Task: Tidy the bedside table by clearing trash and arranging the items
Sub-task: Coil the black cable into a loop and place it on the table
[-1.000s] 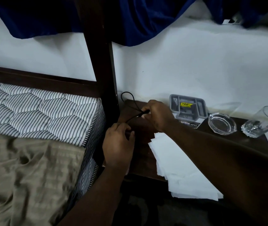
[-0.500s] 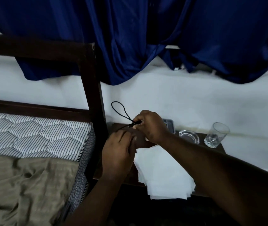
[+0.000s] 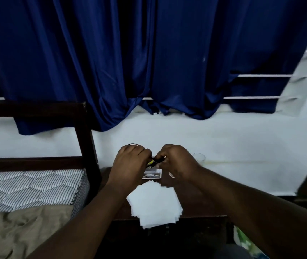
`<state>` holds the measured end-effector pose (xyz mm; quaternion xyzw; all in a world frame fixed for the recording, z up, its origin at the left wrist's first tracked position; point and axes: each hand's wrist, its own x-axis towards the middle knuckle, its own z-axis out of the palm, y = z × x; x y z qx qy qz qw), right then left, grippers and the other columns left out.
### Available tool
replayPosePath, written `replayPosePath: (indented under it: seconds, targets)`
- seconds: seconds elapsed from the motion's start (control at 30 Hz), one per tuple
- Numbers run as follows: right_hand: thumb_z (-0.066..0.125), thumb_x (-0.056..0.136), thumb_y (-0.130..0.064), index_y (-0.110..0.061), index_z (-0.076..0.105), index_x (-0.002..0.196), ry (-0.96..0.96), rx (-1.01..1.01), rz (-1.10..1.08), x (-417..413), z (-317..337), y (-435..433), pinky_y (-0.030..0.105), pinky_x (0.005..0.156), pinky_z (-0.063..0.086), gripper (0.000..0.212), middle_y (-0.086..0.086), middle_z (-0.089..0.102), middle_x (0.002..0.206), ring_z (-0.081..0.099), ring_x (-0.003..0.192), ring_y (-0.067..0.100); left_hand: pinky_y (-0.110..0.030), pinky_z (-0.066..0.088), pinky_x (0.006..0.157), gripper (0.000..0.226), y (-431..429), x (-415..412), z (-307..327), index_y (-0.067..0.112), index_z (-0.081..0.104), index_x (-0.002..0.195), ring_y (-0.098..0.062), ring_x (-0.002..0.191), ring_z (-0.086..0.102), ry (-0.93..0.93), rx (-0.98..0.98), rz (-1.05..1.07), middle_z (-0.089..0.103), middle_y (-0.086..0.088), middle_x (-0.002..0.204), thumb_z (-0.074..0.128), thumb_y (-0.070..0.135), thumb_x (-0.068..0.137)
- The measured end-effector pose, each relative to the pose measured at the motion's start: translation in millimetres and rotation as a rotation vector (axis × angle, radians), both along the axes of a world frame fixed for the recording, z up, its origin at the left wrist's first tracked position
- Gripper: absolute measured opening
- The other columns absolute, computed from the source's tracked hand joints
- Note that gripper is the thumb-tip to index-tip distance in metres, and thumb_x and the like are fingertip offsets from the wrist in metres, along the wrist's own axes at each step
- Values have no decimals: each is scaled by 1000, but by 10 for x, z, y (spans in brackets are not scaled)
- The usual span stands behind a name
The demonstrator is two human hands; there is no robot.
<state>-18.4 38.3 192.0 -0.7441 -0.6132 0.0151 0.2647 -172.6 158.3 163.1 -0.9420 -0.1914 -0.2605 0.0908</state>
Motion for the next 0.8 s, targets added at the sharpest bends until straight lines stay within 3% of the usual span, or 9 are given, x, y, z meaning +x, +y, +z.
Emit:
replayPosePath:
  seconds: [0.13,0.23,0.4,0.5,0.63,0.8]
  targets:
    - [82,81,-22,-22,81,98,88,14,-45,6,159,-556,16,64,43,17,-5,74,87,65,72,7,-29,33,70,26,-392,61,229,32,59,92,-16,76,61,-15,30,-135,60,10,82,71,51,79]
    - [80,84,-30,-23,80,91,182,46,-33,-18,256,-904,16,60,44,10,-6,76,73,64,59,0,-31,42,63,9,-709,58,404,32,62,97,-15,78,60,-55,-81,-181,63,8,86,58,39,93]
    - [72,91,-39,-22,74,76,300,71,-52,-4,411,-1283,11,51,35,23,-21,59,48,53,45,-4,-38,50,68,14,-1074,96,631,31,61,95,-13,81,60,-69,-189,-224,64,9,88,49,37,98]
    - [70,96,-29,-10,78,88,453,67,1,31,561,-1445,4,49,38,22,-14,70,63,59,52,-7,-36,50,69,10,-1188,122,770,30,62,90,-8,78,57,-113,-299,-288,64,11,84,57,35,97]
    - [63,100,-25,-7,78,98,570,43,24,122,741,-1629,7,53,43,24,12,79,92,63,70,0,-33,48,68,13,-1306,155,963,27,66,87,-7,75,58,-109,-402,-361,63,12,76,60,30,98]
    - [64,99,-32,-18,81,95,587,16,36,226,868,-1723,6,60,45,23,-1,81,92,66,77,-3,-25,41,60,15,-1386,201,1089,26,67,87,-5,67,55,-96,-459,-386,62,11,71,59,29,99]
